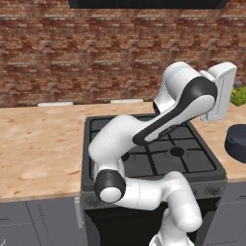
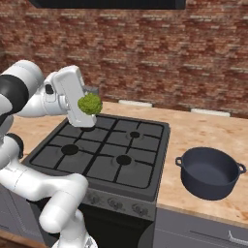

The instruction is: Turn on the sink faucet. Then move the broccoli from the counter to the sink. Turn off the sink. Move the vegetable from the sink to the pot next to the stove. Finally move the pot to the front left burner.

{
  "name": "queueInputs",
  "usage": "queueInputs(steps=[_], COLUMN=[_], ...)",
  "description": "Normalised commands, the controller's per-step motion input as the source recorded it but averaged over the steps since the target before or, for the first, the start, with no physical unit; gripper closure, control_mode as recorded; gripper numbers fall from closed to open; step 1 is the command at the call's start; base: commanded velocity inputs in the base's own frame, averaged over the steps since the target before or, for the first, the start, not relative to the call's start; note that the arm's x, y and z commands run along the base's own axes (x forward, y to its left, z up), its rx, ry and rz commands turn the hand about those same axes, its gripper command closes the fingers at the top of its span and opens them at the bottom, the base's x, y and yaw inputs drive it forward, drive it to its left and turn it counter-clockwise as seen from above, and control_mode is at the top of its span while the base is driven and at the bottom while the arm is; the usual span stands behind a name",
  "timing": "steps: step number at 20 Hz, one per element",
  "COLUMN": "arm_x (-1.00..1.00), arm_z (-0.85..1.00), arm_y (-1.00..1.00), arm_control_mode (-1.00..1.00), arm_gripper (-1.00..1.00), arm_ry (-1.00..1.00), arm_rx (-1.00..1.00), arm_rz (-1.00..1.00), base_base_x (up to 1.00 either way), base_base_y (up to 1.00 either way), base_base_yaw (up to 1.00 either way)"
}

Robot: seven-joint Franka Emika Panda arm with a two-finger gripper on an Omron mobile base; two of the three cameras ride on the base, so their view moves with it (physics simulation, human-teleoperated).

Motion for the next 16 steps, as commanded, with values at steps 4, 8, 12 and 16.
queueInputs(steps=[4,8,12,16], arm_x=[0.01,0.0,0.0,0.0], arm_z=[0.03,0.26,0.44,0.53], arm_y=[0.0,-0.04,-0.04,0.0], arm_control_mode=[-1.0,-1.0,-1.0,-1.0], arm_gripper=[1.0,1.0,1.0,1.0], arm_ry=[-0.02,-0.13,-0.26,-0.37], arm_rx=[0.0,0.0,0.0,0.0], arm_rz=[-0.02,-0.03,-0.01,0.0], base_base_x=[0.0,0.0,0.0,0.0], base_base_y=[0.0,0.0,0.0,0.0], base_base_yaw=[0.0,0.0,0.0,0.0])
